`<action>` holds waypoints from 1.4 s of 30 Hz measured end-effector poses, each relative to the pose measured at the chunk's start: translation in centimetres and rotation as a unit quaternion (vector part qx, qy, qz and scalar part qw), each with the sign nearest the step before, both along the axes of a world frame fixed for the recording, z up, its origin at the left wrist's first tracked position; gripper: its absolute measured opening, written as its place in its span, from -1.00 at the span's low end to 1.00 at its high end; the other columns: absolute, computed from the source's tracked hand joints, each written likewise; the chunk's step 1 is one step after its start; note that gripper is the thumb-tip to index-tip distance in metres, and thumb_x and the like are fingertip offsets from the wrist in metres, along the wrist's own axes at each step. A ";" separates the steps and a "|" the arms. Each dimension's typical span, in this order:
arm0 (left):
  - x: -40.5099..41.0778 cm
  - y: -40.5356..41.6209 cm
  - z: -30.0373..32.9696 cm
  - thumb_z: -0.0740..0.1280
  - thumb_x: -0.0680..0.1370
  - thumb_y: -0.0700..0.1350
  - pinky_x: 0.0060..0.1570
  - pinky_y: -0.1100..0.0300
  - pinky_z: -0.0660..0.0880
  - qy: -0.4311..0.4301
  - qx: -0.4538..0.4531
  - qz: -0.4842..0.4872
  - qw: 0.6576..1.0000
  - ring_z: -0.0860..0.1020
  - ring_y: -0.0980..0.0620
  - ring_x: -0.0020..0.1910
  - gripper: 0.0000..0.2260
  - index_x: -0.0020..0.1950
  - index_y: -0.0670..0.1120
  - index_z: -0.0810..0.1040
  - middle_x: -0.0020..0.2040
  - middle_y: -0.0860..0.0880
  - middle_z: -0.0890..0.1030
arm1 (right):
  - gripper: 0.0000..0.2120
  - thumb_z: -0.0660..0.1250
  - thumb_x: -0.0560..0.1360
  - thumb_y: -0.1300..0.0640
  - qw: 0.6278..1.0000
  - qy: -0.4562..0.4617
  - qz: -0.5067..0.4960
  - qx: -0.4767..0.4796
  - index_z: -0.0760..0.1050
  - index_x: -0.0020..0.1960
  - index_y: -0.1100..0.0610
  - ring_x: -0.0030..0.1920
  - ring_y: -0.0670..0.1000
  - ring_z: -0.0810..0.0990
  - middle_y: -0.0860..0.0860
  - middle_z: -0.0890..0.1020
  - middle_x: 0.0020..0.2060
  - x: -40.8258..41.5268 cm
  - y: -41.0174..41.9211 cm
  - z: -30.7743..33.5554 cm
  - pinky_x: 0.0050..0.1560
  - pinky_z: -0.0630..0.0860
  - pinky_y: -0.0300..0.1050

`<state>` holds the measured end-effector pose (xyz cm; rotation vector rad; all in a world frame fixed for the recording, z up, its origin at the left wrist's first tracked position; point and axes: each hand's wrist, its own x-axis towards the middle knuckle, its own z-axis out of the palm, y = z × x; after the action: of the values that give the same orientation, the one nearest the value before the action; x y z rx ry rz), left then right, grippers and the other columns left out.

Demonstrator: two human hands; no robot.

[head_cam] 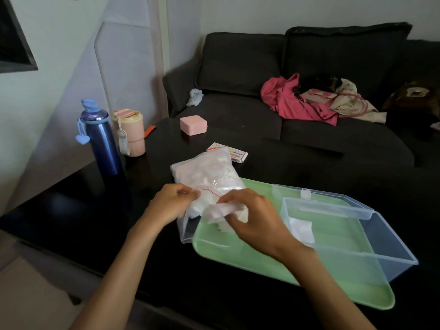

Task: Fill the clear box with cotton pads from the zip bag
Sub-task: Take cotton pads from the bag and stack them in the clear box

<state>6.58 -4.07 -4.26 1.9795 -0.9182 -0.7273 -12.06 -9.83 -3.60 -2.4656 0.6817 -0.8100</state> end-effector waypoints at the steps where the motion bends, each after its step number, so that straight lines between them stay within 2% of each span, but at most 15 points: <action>1: -0.2 -0.1 0.5 0.47 0.43 -0.06 0.21 0.03 0.46 0.005 0.004 -0.014 1.000 0.55 -0.12 0.14 -0.75 0.07 -0.10 0.60 0.11 -0.14 0.61 | -0.77 0.33 0.40 0.27 0.999 -0.037 0.007 0.038 0.57 -0.05 -0.02 -0.06 -0.10 0.58 -0.16 0.64 -0.13 -0.8 0.1 0.9 -0.05 0.46 -0.22; 3: -0.6 -0.3 1.5 0.51 0.35 -0.24 0.24 0.09 0.41 -0.030 -0.029 -0.026 0.999 0.49 -0.05 0.21 -0.60 0.15 -0.03 0.54 0.20 -0.09 0.54 | -0.78 0.35 0.44 0.33 0.987 -0.118 0.006 0.109 0.58 -0.06 0.02 -0.10 -0.16 0.60 -0.15 0.65 -0.16 -3.0 0.0 2.8 -0.06 0.49 -0.29; 5: -2.7 -0.2 3.1 0.47 0.31 -0.31 0.12 0.22 0.42 -0.098 -0.128 -0.029 0.986 0.49 0.09 0.16 -0.56 0.08 0.09 0.53 0.14 0.05 0.55 | -0.79 0.35 0.46 0.34 0.968 -0.176 -0.036 0.178 0.59 -0.06 0.05 -0.14 -0.16 0.60 -0.10 0.66 -0.17 -6.0 -1.1 4.4 -0.11 0.51 -0.33; 7: -5.7 -0.2 4.3 0.40 0.35 -0.33 -0.08 0.39 0.43 -0.088 -0.235 -0.059 0.966 0.54 0.24 -0.02 -0.63 -0.04 0.13 0.55 0.02 0.19 0.60 | -0.82 0.34 0.47 0.31 0.938 -0.177 -0.101 0.280 0.59 -0.01 0.09 -0.15 -0.10 0.62 0.00 0.67 -0.12 -9.1 -3.0 5.3 -0.16 0.55 -0.28; 9: -9.0 -0.8 4.2 0.34 0.41 -0.34 -0.21 0.42 0.47 -0.054 -0.266 -0.105 0.957 0.57 0.28 -0.16 -0.70 -0.09 0.09 0.59 -0.07 0.17 0.64 | -0.79 0.37 0.45 0.28 0.896 -0.125 -0.168 0.391 0.54 0.08 0.14 -0.12 -0.04 0.65 0.07 0.66 -0.05 -11.7 -5.0 5.4 -0.22 0.56 -0.25; 12: -12.6 -2.3 2.4 0.36 0.48 -0.20 -0.02 0.23 0.54 -0.074 -0.206 -0.165 0.962 0.60 0.26 -0.08 -0.80 0.04 0.04 0.59 0.03 0.15 0.64 | -0.76 0.44 0.39 0.28 0.857 -0.045 -0.208 0.469 0.55 0.05 0.22 -0.11 -0.03 0.65 0.08 0.67 -0.07 -13.7 -7.1 4.3 -0.22 0.54 -0.27; 15: -14.2 -3.5 0.4 0.38 0.49 -0.01 0.19 0.14 0.46 -0.117 -0.095 -0.194 0.969 0.57 0.15 0.12 -0.63 0.29 0.00 0.49 0.24 0.09 0.56 | -0.84 0.42 0.39 0.36 0.826 -0.011 -0.202 0.526 0.58 -0.06 0.19 -0.19 -0.09 0.63 0.04 0.69 -0.13 -13.6 -7.9 2.4 -0.31 0.55 -0.32; 19: -15.1 -4.4 -0.3 0.39 0.47 0.00 0.20 0.16 0.45 -0.104 -0.037 -0.196 0.974 0.59 0.10 0.11 -0.55 0.35 -0.01 0.45 0.26 0.04 0.56 | -0.84 0.40 0.39 0.43 0.793 0.003 -0.228 0.565 0.55 -0.08 0.26 -0.18 -0.02 0.62 0.09 0.65 -0.16 -12.5 -8.9 0.4 -0.31 0.57 -0.25; 23: -15.0 -4.5 -0.5 0.40 0.45 -0.06 0.14 0.13 0.49 -0.078 -0.033 -0.183 0.979 0.62 0.05 0.02 -0.58 0.31 0.01 0.49 0.16 0.04 0.61 | -0.85 0.52 0.34 0.25 0.814 0.025 -0.271 0.513 0.56 -0.20 0.25 -0.37 -0.06 0.61 0.08 0.63 -0.33 -11.5 -9.3 -1.3 -0.34 0.58 -0.26; 25: -14.9 -4.5 -0.5 0.41 0.43 -0.06 0.11 0.15 0.51 -0.078 -0.033 -0.182 0.980 0.63 0.05 -0.06 -0.58 0.29 0.03 0.51 0.12 0.06 0.63 | -0.78 0.53 0.34 0.10 0.853 0.076 -0.306 0.416 0.57 -0.29 0.23 -0.44 -0.07 0.59 0.07 0.63 -0.41 -11.4 -9.5 -2.2 -0.31 0.59 -0.24; 27: -14.8 -4.4 -0.6 0.41 0.43 -0.04 0.07 0.19 0.51 -0.081 -0.033 -0.181 0.980 0.61 0.08 -0.16 -0.59 0.28 0.06 0.51 0.10 0.10 0.63 | -0.68 0.50 0.34 -0.06 0.888 0.151 -0.316 0.297 0.61 -0.26 0.21 -0.43 -0.07 0.60 0.06 0.65 -0.41 -11.4 -9.4 -2.6 -0.22 0.60 -0.18; 30: -14.8 -4.3 -0.8 0.41 0.44 0.01 0.06 0.17 0.51 -0.082 -0.033 -0.188 0.978 0.61 0.09 -0.16 -0.58 0.29 0.09 0.49 0.09 0.13 0.63 | -0.66 0.49 0.30 -0.19 0.914 0.192 -0.317 0.164 0.52 -0.19 0.04 -0.39 -0.10 0.58 -0.06 0.59 -0.39 -12.0 -8.8 -2.1 -0.35 0.47 -0.21; 33: -14.8 -4.4 -0.8 0.40 0.45 0.03 0.05 0.16 0.52 -0.085 -0.034 -0.190 0.978 0.60 0.10 -0.18 -0.58 0.29 0.10 0.48 0.09 0.14 0.62 | -0.71 0.54 0.28 -0.09 0.945 0.187 -0.264 0.047 0.45 -0.17 -0.05 -0.28 -0.08 0.53 -0.15 0.50 -0.34 -12.4 -8.5 -1.2 -0.35 0.36 -0.24; 38: -15.0 -4.7 -0.8 0.39 0.45 0.03 0.05 0.16 0.52 -0.103 -0.029 -0.188 0.976 0.61 0.08 -0.13 -0.58 0.30 0.09 0.47 0.09 0.14 0.62 | -0.68 0.52 0.32 -0.07 0.953 0.230 -0.194 0.040 0.61 0.03 -0.01 -0.17 -0.12 0.46 -0.14 0.54 -0.14 -11.6 -8.1 -1.2 -0.18 0.33 -0.21; 42: -15.0 -4.8 -0.8 0.38 0.45 0.02 0.06 0.16 0.51 -0.106 -0.026 -0.190 0.976 0.60 0.07 -0.11 -0.58 0.30 0.09 0.47 0.09 0.14 0.62 | -0.84 0.53 0.33 0.02 0.955 0.241 -0.163 0.048 0.60 -0.15 0.00 -0.26 -0.19 0.46 -0.13 0.57 -0.20 -11.2 -8.3 -1.5 -0.29 0.30 -0.33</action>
<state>-8.39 -8.87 -5.07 1.8805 -1.4553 -0.6996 -23.25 -18.09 -5.08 -2.5099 1.2948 -0.2584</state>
